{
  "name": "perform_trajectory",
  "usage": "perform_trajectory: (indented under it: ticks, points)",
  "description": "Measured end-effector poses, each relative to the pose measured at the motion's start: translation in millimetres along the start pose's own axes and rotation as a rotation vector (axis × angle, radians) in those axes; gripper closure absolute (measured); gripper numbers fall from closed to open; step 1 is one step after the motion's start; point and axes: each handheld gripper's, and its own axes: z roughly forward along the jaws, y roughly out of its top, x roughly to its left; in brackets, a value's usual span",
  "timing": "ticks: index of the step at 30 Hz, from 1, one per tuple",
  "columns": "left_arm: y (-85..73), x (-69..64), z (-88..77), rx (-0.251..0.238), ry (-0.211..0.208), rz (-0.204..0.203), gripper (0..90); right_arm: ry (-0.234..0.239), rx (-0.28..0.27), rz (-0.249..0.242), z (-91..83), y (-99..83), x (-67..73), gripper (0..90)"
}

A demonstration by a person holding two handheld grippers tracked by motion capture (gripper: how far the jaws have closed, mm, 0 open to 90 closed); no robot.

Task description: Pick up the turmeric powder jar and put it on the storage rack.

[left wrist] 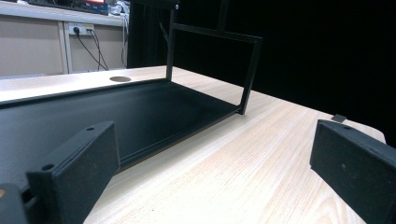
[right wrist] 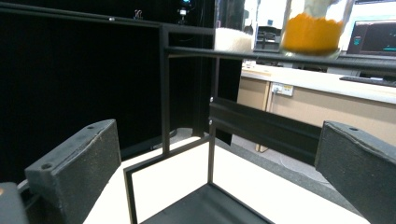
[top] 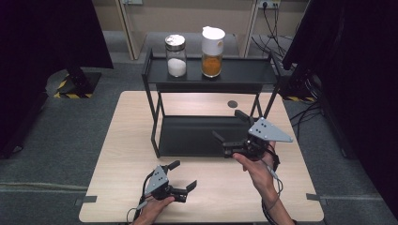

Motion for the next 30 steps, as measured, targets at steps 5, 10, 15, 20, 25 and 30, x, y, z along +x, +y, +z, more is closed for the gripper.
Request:
perform_trajectory:
  ticks: [5, 10, 15, 20, 25, 30]
  points:
    - [0.2, 0.4, -0.4, -0.002, 0.002, 0.005, 0.7, 0.002, 0.007, -0.007, -4.7, -12.1, 4.9, 0.5]
    - [0.1, 0.2, -0.5, -0.004, 0.004, 0.005, 0.7, 0.003, 0.022, 0.008, -9.5, -27.2, 7.6, 0.5]
    - [0.0, 0.2, -0.7, -0.006, 0.008, 0.007, 0.7, -0.006, 0.035, 0.008, -14.0, -43.8, 11.9, 0.5]
    - [0.1, 0.3, -1.0, -0.009, 0.012, 0.007, 0.7, -0.012, 0.053, 0.012, -18.5, -58.4, 16.0, 0.5]
    - [-0.1, 0.7, -1.1, -0.012, 0.015, 0.009, 0.7, -0.018, 0.064, 0.018, -22.2, -72.2, 19.6, 0.5]
    - [0.2, 1.3, -1.3, -0.013, 0.019, 0.007, 0.7, -0.016, 0.079, 0.018, -23.2, -82.6, 22.8, 0.5]
